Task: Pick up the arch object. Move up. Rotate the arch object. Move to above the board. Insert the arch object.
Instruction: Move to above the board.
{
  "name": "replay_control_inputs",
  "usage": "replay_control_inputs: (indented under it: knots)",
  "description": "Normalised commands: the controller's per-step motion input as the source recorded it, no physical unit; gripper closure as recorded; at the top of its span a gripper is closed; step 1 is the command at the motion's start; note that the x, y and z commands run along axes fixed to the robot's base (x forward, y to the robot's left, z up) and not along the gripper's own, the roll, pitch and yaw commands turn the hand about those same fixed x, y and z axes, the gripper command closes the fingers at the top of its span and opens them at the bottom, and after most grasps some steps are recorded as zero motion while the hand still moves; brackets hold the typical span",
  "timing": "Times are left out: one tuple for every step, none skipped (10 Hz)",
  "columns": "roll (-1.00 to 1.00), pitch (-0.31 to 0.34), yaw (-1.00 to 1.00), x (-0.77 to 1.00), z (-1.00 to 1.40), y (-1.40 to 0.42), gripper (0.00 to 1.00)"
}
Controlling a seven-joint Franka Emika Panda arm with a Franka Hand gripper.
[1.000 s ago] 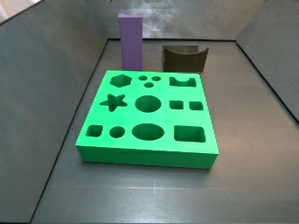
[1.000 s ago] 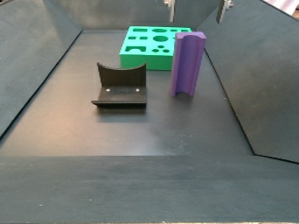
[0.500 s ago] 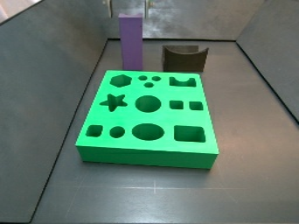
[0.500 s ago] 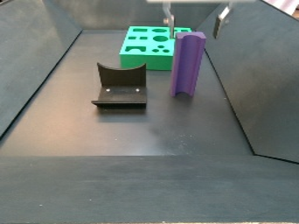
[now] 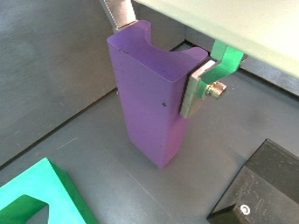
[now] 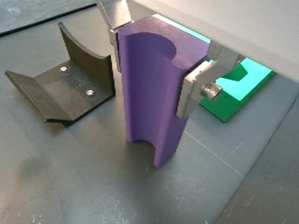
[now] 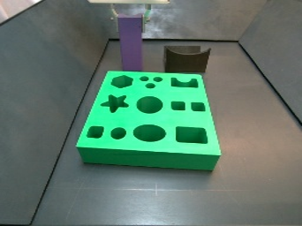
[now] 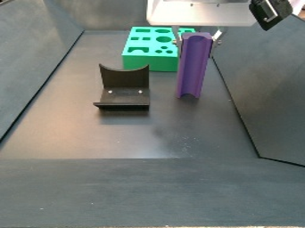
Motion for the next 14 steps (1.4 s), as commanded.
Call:
replay_control_inputs:
  knots:
    - [-0.04, 0.096, 0.05, -0.13, 1.0, -0.03, 1.0]
    - [-0.04, 0.102, 0.05, -0.13, 1.0, -0.03, 1.0]
    - [-0.05, 0.076, 0.05, -0.12, 1.0, -0.03, 1.0]
    - [-0.07, 0.043, 0.04, -0.11, 1.0, -0.03, 1.0]
    - [-0.08, 0.03, 0.03, -0.11, 1.0, -0.03, 1.0]
    - [-0.1, 0.02, 0.02, -0.1, 1.0, -0.03, 1.0]
    - [-0.11, 0.016, 0.01, -0.1, 1.0, -0.03, 1.0]
    - [-0.12, 0.015, 0.0, -0.09, 1.0, -0.02, 1.0]
    - [-0.12, 0.022, -0.01, -0.08, 1.0, -0.02, 1.0]
    - [-0.12, 0.027, -0.01, -0.07, 1.0, -0.02, 1.0]
    - [-0.13, 0.032, -0.02, -0.06, 1.0, -0.02, 1.0]
    - [-0.13, 0.038, -0.02, -0.05, 1.0, -0.01, 1.0]
    - [-0.13, 0.039, -0.02, -0.03, 0.88, 0.0, 1.0]
    - [-0.13, 0.04, -0.03, -0.01, 0.68, 0.01, 1.0]
